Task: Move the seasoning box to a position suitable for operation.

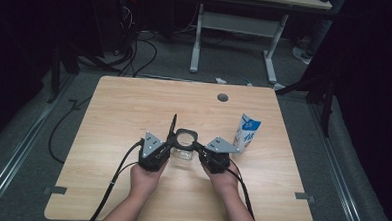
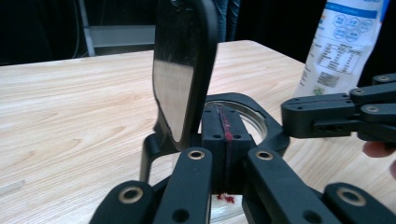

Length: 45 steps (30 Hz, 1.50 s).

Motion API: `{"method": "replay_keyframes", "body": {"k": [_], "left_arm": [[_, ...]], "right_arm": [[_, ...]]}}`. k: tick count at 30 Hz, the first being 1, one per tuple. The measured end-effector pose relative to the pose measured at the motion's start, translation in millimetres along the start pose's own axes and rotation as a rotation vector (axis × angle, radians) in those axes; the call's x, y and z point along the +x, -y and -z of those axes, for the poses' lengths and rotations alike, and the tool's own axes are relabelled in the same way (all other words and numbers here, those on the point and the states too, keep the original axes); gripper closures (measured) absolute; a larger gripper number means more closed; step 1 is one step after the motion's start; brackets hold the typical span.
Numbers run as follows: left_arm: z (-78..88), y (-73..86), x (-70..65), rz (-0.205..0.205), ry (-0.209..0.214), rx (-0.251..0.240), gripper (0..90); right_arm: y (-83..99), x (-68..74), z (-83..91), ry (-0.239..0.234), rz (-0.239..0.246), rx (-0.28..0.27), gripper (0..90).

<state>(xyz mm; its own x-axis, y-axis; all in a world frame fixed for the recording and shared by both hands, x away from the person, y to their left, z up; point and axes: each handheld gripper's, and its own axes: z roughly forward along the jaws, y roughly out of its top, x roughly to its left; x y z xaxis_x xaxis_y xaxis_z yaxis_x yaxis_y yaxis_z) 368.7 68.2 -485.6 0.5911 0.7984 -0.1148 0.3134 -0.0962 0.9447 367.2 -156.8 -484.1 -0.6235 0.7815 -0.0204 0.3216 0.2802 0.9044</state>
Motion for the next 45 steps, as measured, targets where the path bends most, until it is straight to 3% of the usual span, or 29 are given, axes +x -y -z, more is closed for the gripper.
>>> {"method": "replay_keyframes", "body": {"k": [16,24,30,33,38,45], "left_arm": [[2.2,1.3,4.1,0.008,-0.013,0.001,89.8],[11.3,10.0,7.5,-0.026,-0.001,0.034,88.2],[18.9,22.6,20.7,-0.025,-0.012,0.086,83.5],[26.0,28.9,32.1,-0.027,-0.02,0.11,81.8],[39.5,39.2,56.4,-0.047,-0.045,0.172,70.7],[51.0,46.9,77.6,-0.048,-0.088,0.192,59.7]], "right_arm": [[0.7,0.1,0.0,-0.004,-0.002,-0.004,90.0],[-1.7,-2.2,4.7,0.007,-0.007,-0.012,88.7],[-1.2,-8.2,11.4,0.026,-0.025,-0.027,86.2],[2.4,-12.1,12.5,0.038,-0.038,-0.02,83.7],[11.4,-19.6,14.7,0.074,-0.058,-0.003,78.7],[20.4,-25.8,23.7,0.112,-0.083,0.018,75.5]]}}
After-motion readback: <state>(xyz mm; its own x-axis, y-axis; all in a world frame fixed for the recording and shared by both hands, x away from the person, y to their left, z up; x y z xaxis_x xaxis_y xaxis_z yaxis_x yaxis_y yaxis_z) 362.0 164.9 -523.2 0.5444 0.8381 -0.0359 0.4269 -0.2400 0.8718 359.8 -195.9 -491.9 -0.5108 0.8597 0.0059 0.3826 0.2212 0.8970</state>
